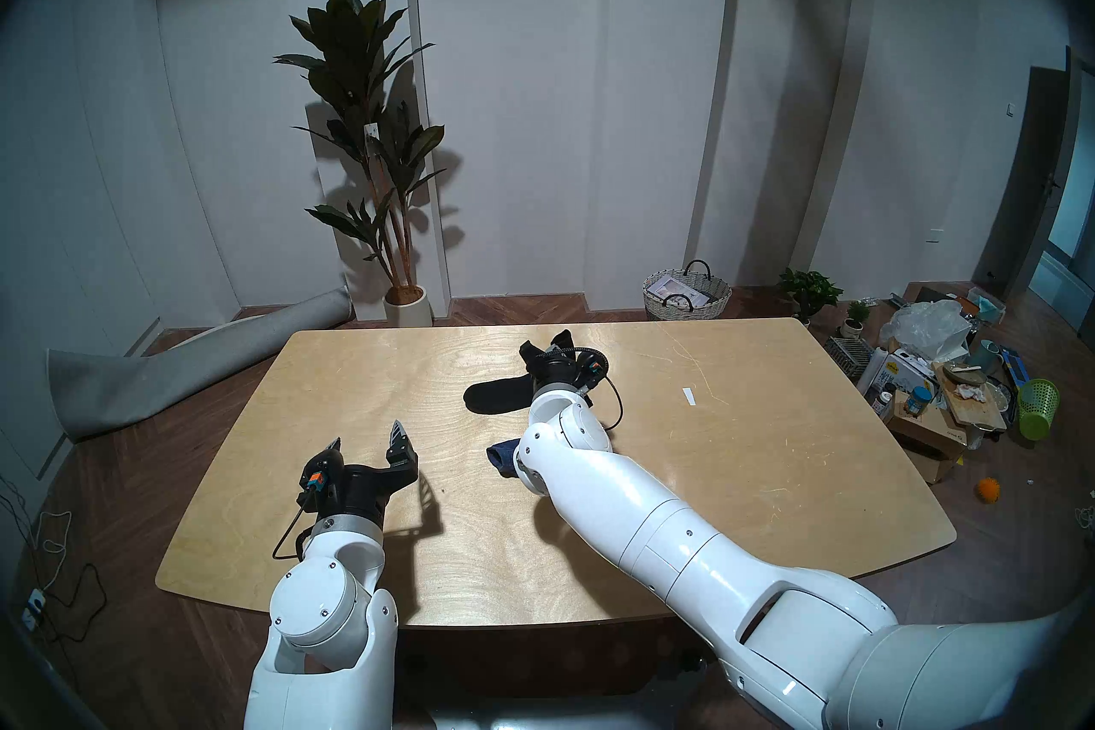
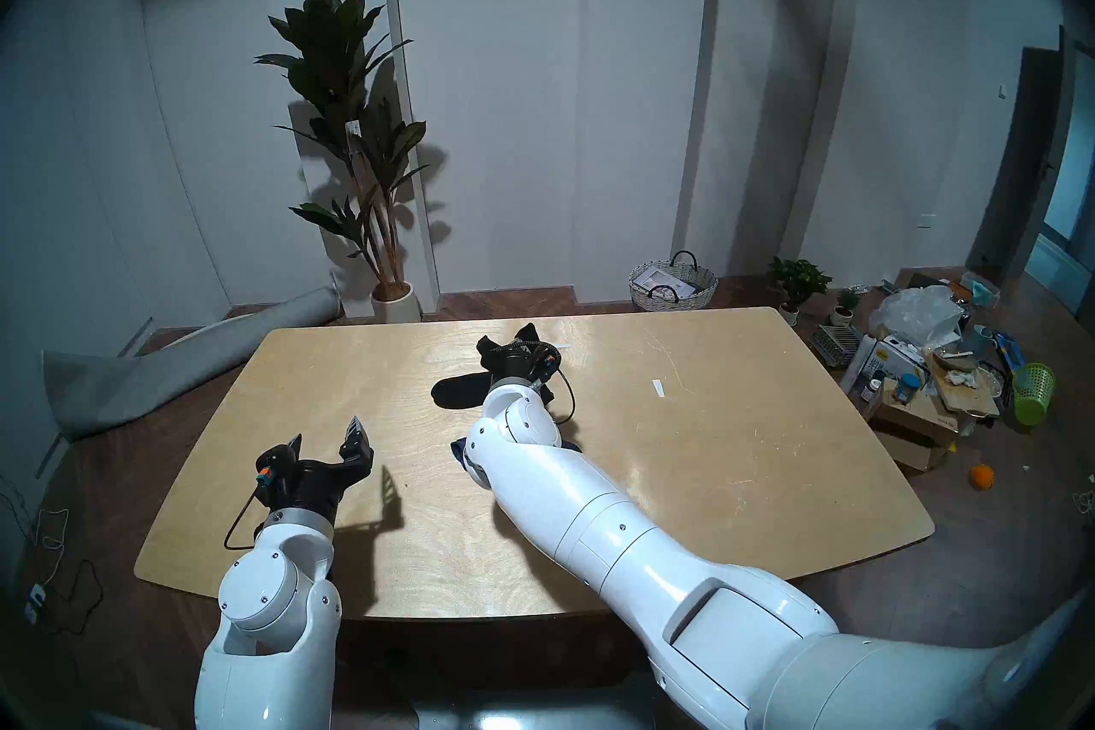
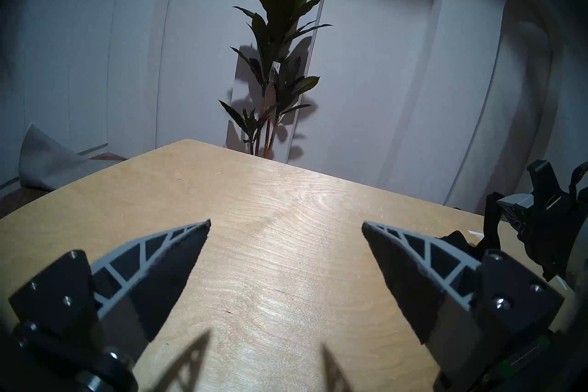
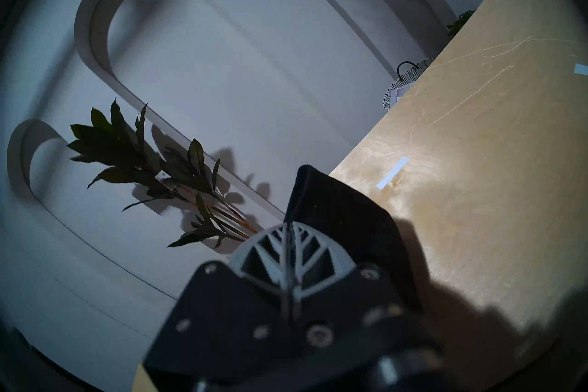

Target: Fold socks in half once and place them neatly on the table

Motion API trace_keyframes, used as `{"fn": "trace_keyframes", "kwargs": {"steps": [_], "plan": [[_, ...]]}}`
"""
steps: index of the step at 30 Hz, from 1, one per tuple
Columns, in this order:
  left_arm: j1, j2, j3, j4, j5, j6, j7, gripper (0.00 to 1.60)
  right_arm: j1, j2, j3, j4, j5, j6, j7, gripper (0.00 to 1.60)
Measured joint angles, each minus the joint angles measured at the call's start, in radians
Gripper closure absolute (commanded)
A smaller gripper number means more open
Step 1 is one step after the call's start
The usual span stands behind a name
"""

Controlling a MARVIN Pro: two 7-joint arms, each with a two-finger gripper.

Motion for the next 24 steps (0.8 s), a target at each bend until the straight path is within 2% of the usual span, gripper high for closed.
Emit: {"fn": "trace_keyframes", "kwargs": {"steps": [9, 18, 24], "plan": [[0.010, -0.008, -0.023, -0.012, -0.006, -0.014, 0.014, 0.00, 0.013, -0.038, -0.073, 0.024, -0.021, 0.024, 0.024, 1.60], [0.032, -0.019, -0.044, -0.027, -0.011, -0.031, 0.037, 0.00, 0.026, -0.081, -0.104, 0.131, -0.023, 0.025, 0.039, 1.60], [0.041, -0.024, -0.050, -0.033, -0.013, -0.039, 0.047, 0.00, 0.030, -0.099, -0.112, 0.158, -0.019, 0.024, 0.048, 1.60]]}}
